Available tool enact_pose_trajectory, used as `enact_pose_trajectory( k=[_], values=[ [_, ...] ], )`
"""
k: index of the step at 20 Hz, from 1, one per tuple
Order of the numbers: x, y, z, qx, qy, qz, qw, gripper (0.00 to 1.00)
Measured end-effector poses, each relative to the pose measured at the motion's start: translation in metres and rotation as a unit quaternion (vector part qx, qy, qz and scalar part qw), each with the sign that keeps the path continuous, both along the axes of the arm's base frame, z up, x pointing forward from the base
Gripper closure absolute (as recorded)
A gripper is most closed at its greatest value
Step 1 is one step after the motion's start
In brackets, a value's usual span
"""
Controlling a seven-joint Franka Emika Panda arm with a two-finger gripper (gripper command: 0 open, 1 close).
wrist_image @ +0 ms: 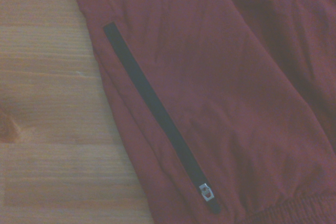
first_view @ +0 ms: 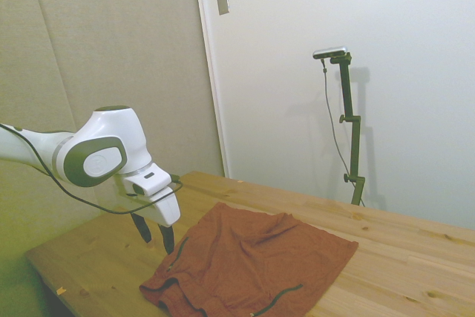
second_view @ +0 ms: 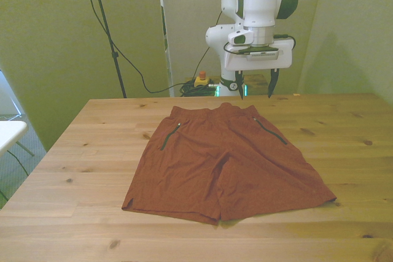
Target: Fold the shorts
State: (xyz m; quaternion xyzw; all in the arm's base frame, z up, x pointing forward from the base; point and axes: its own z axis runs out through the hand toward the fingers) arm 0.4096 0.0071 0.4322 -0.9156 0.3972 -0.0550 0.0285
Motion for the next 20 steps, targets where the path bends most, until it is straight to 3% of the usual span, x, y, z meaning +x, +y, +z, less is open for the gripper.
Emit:
enact_pose_trajectory(
  k=[3,7,13,20],
  values=[
    [0.001,0.004,-0.002,-0.021,-0.007,0.009,0.9997,0.0],
    [-0.012,0.073,-0.018,-0.123,-0.007,0.046,0.9913,0.0],
    [-0.048,0.132,-0.05,-0.272,0.002,0.096,0.9574,0.0],
    [-0.055,0.134,-0.083,-0.353,0.023,0.109,0.929,0.0]
  ],
)
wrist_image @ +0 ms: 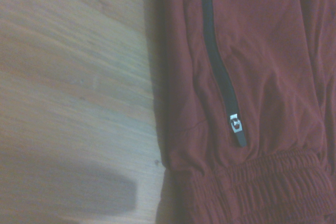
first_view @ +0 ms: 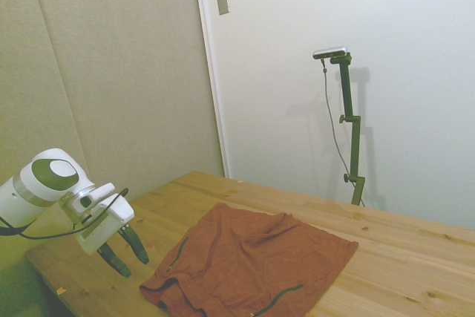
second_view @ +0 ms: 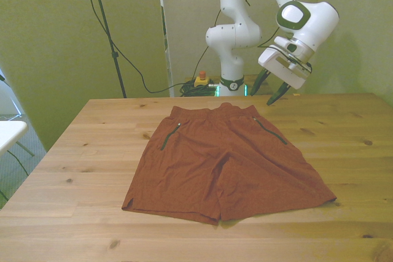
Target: Fold the shorts
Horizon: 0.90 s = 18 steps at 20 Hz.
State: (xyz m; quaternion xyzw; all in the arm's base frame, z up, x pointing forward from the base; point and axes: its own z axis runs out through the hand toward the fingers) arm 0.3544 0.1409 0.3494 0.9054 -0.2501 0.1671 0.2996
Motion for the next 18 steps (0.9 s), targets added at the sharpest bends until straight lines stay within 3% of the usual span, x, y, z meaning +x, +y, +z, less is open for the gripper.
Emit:
enact_pose_trajectory(
  k=[5,18],
  values=[
    [0.003,0.002,-0.023,-0.019,0.007,0.003,0.9998,0.0],
    [0.019,-0.026,-0.03,-0.056,0.02,-0.025,0.998,0.0]
  ],
)
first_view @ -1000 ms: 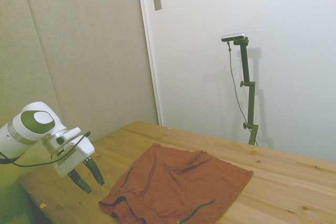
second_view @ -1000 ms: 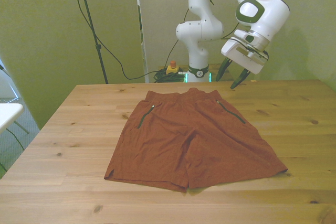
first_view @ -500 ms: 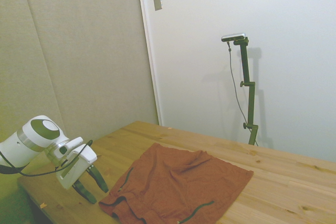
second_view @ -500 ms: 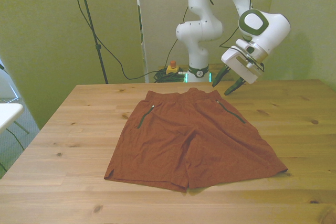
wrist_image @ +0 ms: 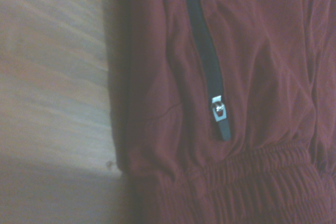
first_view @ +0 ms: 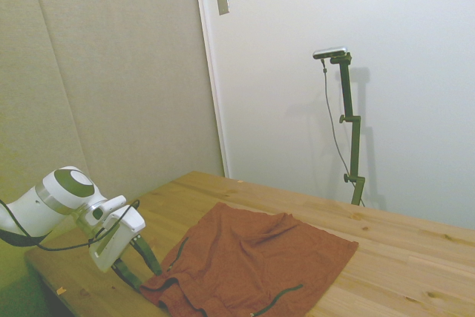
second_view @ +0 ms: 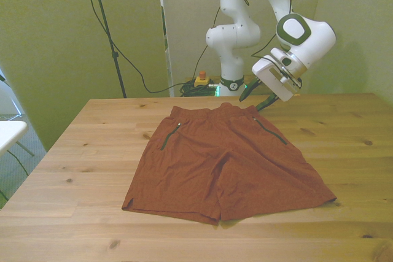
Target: Fold the shorts
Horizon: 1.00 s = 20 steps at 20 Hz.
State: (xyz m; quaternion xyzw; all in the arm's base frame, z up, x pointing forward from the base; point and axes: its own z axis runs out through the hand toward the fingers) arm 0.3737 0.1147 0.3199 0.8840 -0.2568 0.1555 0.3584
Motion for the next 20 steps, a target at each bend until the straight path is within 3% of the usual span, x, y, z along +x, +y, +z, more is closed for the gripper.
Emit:
enact_pose_trajectory(
  k=[2,3,20],
  values=[
    [0.005,-0.003,0.0,0.002,0.001,-0.006,1.0,0.0],
    [0.007,-0.004,0.0,0.002,0.002,-0.009,1.0,1.0],
    [0.011,0.005,-0.013,-0.009,0.021,-0.009,0.9997,1.0]
  ],
)
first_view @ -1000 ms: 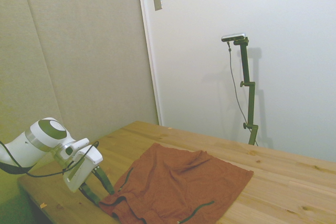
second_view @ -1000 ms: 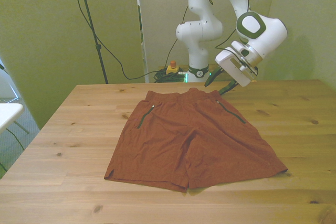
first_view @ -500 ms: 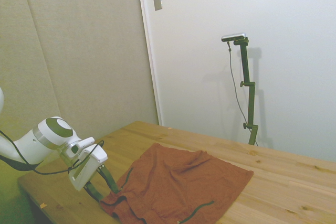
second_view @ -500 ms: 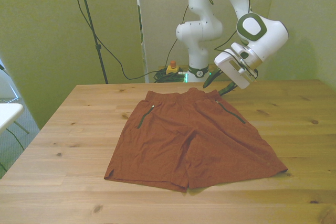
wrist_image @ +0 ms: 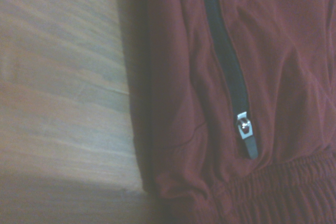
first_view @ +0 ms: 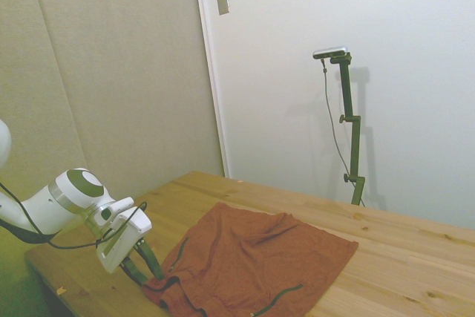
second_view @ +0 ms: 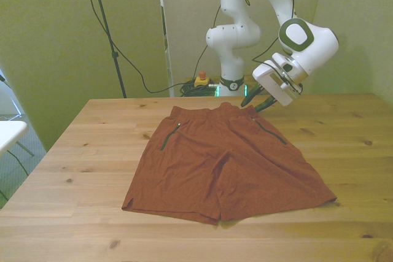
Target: Fold the shorts
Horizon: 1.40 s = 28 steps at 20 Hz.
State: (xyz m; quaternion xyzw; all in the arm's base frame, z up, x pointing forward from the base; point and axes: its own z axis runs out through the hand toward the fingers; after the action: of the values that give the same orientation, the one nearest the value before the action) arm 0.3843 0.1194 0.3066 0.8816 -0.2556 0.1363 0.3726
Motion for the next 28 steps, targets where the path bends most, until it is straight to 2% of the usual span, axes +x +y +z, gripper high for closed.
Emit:
enact_pose_trajectory(
  k=[12,16,23,28],
  values=[
    [-0.004,0.01,-0.012,0.006,0.007,0.01,0.9999,1.0],
    [-0.006,0.018,-0.007,0.02,0.001,0.012,0.9997,1.0],
    [-0.02,0.039,0.02,0.1,-0.033,0.002,0.9944,1.0],
    [-0.02,0.018,0.065,0.19,-0.059,-0.024,0.9798,1.0]
  ],
)
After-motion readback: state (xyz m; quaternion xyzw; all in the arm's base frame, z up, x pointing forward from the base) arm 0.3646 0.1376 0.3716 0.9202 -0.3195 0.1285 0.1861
